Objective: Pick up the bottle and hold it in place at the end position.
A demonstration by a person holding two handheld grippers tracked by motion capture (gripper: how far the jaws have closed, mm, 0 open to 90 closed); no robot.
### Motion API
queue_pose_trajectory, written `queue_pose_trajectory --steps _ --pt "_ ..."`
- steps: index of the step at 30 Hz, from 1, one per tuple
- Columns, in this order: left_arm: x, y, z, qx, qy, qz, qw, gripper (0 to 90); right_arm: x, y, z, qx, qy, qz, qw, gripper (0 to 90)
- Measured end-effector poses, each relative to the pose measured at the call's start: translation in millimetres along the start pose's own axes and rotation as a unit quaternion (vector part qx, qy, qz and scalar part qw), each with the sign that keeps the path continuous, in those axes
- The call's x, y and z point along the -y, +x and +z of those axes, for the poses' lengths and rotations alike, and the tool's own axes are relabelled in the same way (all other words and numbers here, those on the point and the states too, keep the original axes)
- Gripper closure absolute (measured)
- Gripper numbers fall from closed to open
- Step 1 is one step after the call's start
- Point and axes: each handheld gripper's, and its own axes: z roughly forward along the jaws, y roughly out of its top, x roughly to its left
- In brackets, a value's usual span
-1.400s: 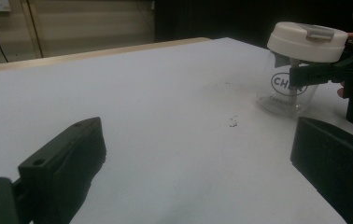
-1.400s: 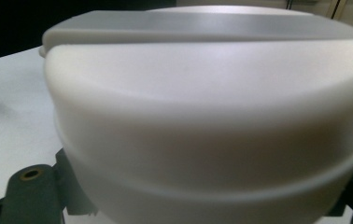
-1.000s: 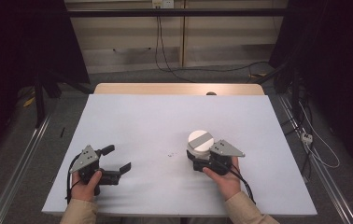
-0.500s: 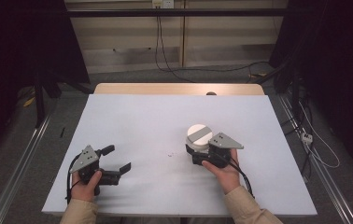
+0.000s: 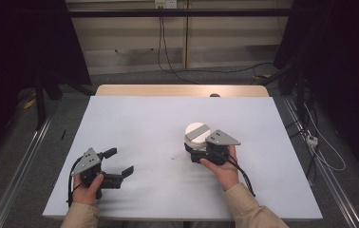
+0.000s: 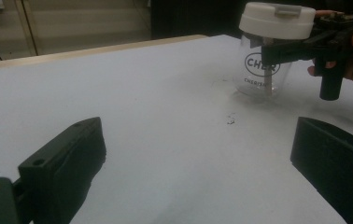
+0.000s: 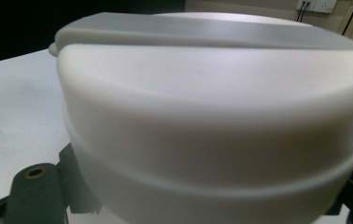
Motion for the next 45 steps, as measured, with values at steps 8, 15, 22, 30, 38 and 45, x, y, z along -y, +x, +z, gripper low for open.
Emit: queue_pose_trajectory --steps 8,15,22,30,38,45 --pt "0.5 0.4 0.1 0.000 -0.005 -0.005 1.0000 3.0 -2.6 -1.6 10.2 -0.003 0.000 0.005 1.0000 18.5" --pt "0.6 0.8 0.2 0.002 -0.003 -0.003 1.0000 3.0 -4.5 -2.9 17.7 -0.005 0.001 0.006 1.0000 18.5" --pt "0.8 0.7 0.5 0.003 -0.003 -0.004 1.0000 3.0 -6.9 -2.2 24.0 -0.007 0.001 0.007 0.9999 18.5" --pt "1.1 1.1 1.1 0.006 -0.003 -0.008 0.9999 3.3 -9.6 -1.6 31.7 -0.008 0.002 0.009 0.9999 18.5" --pt "0.8 2.5 0.2 0.005 -0.004 -0.006 1.0000 3.3 -11.1 -1.3 39.2 -0.008 0.001 0.010 0.9999 18.4" --pt "1.1 2.1 0.8 0.006 -0.003 -0.006 1.0000 3.3 -14.7 0.6 45.1 -0.011 -0.002 0.009 0.9999 18.5"
